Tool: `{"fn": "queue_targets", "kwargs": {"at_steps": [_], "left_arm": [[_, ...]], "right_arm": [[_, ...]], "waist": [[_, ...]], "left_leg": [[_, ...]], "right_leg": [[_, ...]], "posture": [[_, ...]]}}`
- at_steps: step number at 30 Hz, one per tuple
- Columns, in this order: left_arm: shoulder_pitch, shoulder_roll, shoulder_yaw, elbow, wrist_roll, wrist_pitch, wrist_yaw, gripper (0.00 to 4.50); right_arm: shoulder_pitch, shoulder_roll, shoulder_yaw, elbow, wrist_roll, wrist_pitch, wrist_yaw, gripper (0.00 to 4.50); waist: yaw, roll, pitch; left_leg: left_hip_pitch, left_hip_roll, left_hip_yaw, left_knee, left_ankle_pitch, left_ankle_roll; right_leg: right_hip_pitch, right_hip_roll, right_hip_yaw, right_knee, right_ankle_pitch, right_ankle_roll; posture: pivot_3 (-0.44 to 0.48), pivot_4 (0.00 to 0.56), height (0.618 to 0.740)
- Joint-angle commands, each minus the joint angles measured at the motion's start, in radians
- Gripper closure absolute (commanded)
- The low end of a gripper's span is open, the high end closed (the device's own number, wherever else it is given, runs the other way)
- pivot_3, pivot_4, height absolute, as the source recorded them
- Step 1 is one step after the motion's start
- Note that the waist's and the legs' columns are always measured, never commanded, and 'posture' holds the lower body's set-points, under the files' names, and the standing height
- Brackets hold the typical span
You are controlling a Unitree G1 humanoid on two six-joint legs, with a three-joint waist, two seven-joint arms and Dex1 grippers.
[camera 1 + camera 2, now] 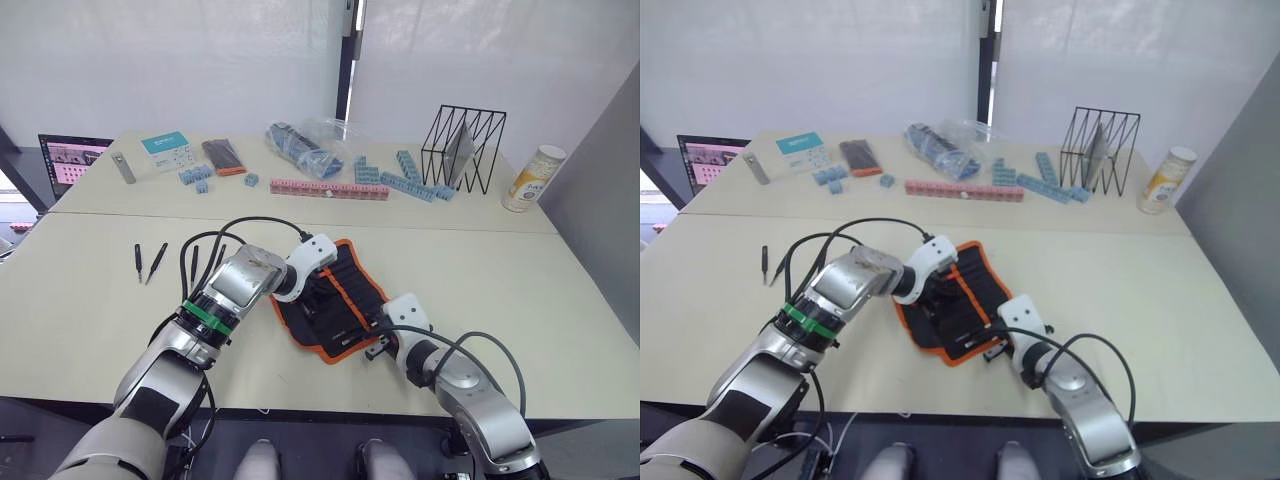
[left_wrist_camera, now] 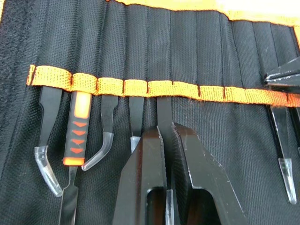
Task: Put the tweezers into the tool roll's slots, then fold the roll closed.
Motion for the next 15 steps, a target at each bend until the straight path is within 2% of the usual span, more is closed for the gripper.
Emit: {"fn": "queue_targets", "kwargs": {"at_steps": [1, 8, 15], "left_arm": [[-0.035, -0.075, -0.016, 0.069, 0.037, -0.066, 0.017, 4.50], [-0.036, -0.159, -0.010, 0.225, 0.109, -0.206, 0.039, 4.50], [-0.015, -0.161, -0.004, 0.269, 0.152, -0.268, 0.031, 4.50]], "right_arm": [[0.057, -0.002, 0.099, 0.075, 0.000, 0.112, 0.034, 4.49], [0.067, 0.001, 0.113, 0.055, -0.006, 0.129, 0.043, 4.49], [0.076, 0.004, 0.108, 0.047, -0.013, 0.136, 0.048, 4.49]], "waist": [[0.001, 0.001, -0.001], [0.006, 0.003, -0.017], [0.010, 0.002, -0.024]], "left_leg": [[0.000, 0.000, 0.000, 0.000, 0.000, 0.000], [0.000, 0.000, 0.000, 0.000, -0.001, -0.001], [0.000, -0.001, 0.000, 0.000, -0.005, -0.008]], "right_leg": [[0.000, 0.000, 0.000, -0.001, 0.000, 0.000], [0.004, 0.000, -0.001, -0.010, 0.000, 0.001], [0.006, -0.001, -0.001, -0.012, 0.000, 0.001]], "posture": [[0.000, 0.150, 0.737], [0.000, 0.150, 0.737], [0.000, 0.150, 0.737]]}}
